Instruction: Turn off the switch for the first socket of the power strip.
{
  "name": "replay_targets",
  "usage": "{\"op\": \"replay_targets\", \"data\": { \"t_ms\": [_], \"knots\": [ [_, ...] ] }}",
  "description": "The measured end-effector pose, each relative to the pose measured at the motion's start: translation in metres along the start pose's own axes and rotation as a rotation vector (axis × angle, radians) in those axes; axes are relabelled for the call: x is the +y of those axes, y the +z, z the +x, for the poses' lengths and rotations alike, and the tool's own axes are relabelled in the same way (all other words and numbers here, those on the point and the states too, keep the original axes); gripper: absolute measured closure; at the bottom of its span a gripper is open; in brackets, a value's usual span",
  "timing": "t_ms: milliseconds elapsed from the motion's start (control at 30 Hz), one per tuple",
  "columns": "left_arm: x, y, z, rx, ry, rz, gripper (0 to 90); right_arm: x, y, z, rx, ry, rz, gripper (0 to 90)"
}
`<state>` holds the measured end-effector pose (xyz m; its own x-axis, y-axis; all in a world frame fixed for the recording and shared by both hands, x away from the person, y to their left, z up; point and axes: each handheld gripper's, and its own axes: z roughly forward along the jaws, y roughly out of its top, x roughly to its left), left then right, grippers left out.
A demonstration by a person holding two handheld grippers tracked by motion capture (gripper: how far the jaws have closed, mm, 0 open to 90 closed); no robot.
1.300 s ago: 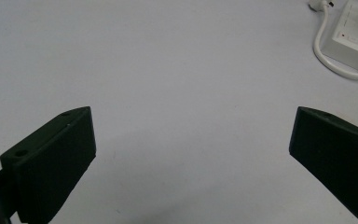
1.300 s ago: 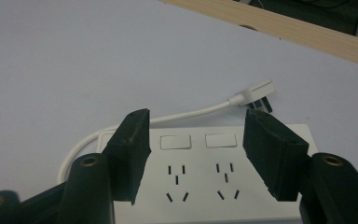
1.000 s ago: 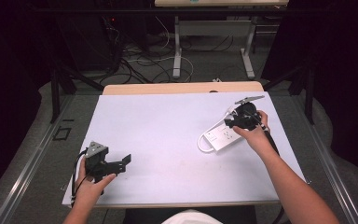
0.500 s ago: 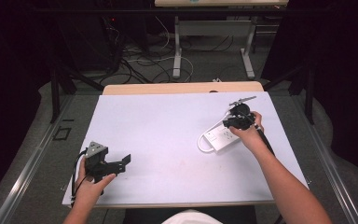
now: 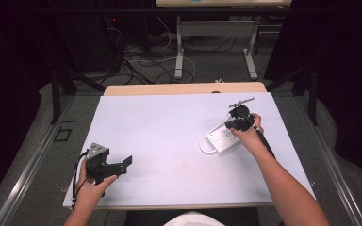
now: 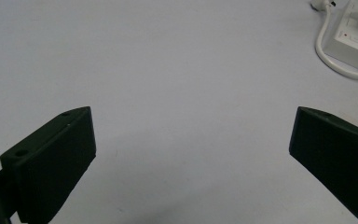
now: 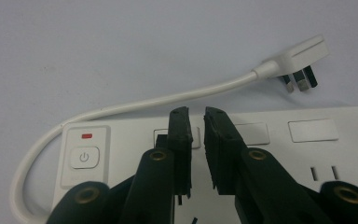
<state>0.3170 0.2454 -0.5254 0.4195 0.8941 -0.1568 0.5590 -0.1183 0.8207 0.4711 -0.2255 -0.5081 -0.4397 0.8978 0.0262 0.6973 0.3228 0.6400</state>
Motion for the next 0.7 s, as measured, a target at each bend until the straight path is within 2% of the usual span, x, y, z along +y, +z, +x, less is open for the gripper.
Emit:
{"op": "replay_targets", "data": {
  "t_ms": [300,433,467,700],
  "knots": [
    [0.000,0.001,0.000,0.001,-0.001,-0.001,0.2,0.000,0.009,-0.001,-0.005,0.004,0.006,84.2],
    [0.000,0.000,0.000,0.001,-0.001,-0.001,0.3,-0.001,0.014,-0.003,-0.006,0.019,0.004,85.2],
    [0.000,0.000,0.000,0.001,-0.002,-0.001,0.3,-0.001,0.014,-0.003,-0.005,0.018,0.018,85.7],
    [-0.001,0.000,0.000,0.001,-0.002,0.001,0.3,-0.001,0.016,-0.003,0.002,0.020,0.015,88.8]
  ]
}}
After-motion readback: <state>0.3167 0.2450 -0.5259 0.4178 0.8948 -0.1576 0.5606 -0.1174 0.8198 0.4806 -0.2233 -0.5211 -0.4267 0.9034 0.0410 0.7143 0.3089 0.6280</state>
